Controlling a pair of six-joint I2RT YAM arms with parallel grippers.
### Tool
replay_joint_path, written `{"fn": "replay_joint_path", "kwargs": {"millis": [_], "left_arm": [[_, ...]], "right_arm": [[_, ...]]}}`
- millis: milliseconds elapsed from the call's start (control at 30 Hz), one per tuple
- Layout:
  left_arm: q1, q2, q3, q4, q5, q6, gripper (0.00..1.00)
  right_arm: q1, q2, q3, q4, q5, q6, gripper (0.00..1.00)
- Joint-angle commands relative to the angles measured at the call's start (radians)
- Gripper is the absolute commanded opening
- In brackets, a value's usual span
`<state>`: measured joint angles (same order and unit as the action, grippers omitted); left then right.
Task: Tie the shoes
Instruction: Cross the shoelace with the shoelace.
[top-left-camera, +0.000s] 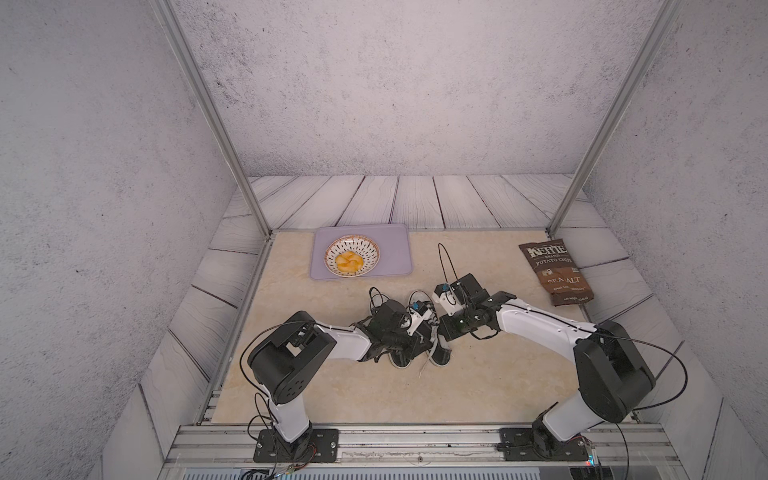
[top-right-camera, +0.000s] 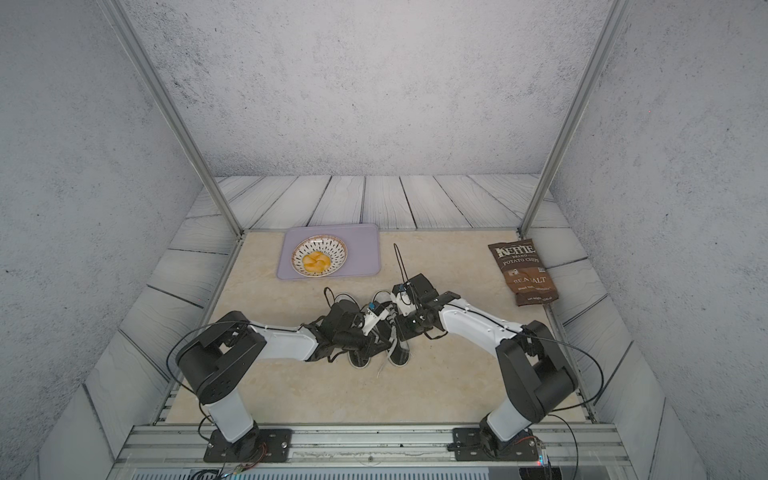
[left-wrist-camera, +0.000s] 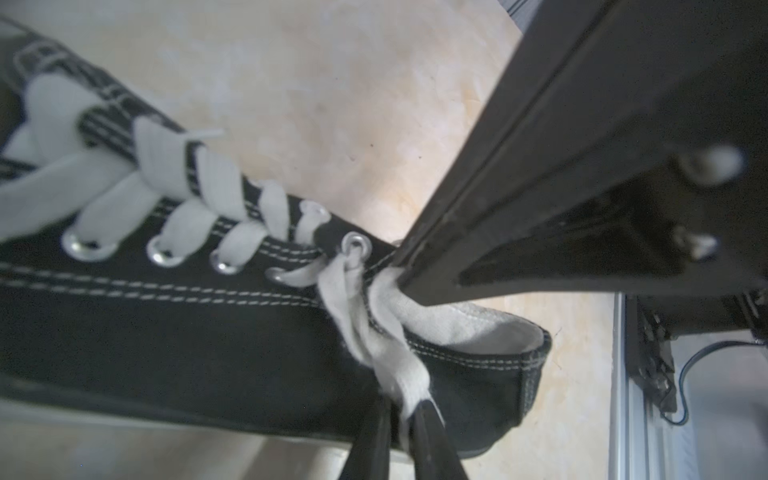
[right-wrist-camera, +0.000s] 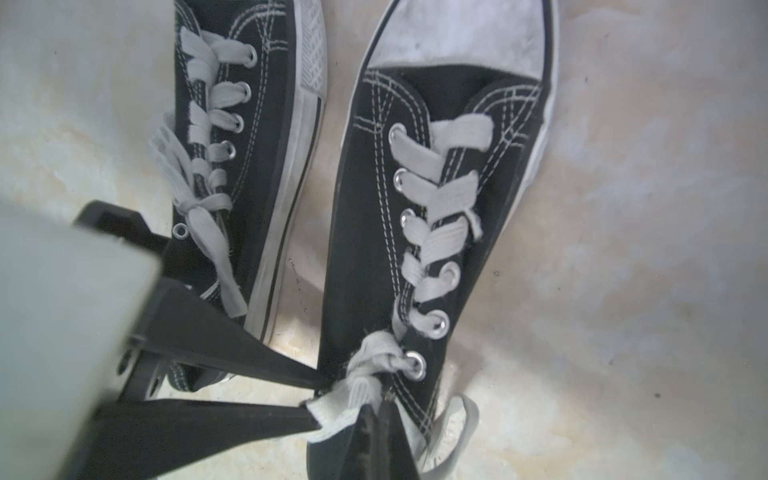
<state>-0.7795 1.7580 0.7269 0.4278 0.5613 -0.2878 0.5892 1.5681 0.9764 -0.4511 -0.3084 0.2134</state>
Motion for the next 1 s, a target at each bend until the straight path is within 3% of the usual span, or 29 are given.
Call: {"fn": "replay_joint_path", "kwargs": {"millis": [0, 100, 200, 433, 567, 767, 967], "left_arm": [[-0.001, -0.052, -0.029, 0.004, -0.062, -0.015, 0.32], [0.002, -0.110, -0.045, -0.003, -0.087, -0.031, 0.51], [0.005, -0.167, -0.045, -0.027, -0.110, -0.050, 0.62], [0.039, -0.198, 0.008, -0.100, -0.160, -0.124, 0.69], [0.082, -0.148, 0.072, -0.144, -0.118, -0.169, 0.63], [0.114, -0.008, 0.152, -0.157, 0.041, -0.175, 0.40], [0.114, 0.104, 0.190, -0.110, 0.160, -0.182, 0.36]], "right_arm": [[0.004, 0.024, -0.005, 0.007, 0.009, 0.003, 0.01], [0.004, 0.024, -0.009, 0.007, 0.015, 0.003, 0.01], [0.003, 0.024, -0.013, 0.009, 0.018, 0.004, 0.01], [0.004, 0.018, -0.016, 0.010, 0.023, 0.006, 0.01], [0.005, 0.017, -0.021, 0.011, 0.025, 0.006, 0.01], [0.005, 0.017, -0.024, 0.011, 0.029, 0.006, 0.01], [0.004, 0.022, -0.024, 0.014, 0.028, 0.006, 0.01]]}}
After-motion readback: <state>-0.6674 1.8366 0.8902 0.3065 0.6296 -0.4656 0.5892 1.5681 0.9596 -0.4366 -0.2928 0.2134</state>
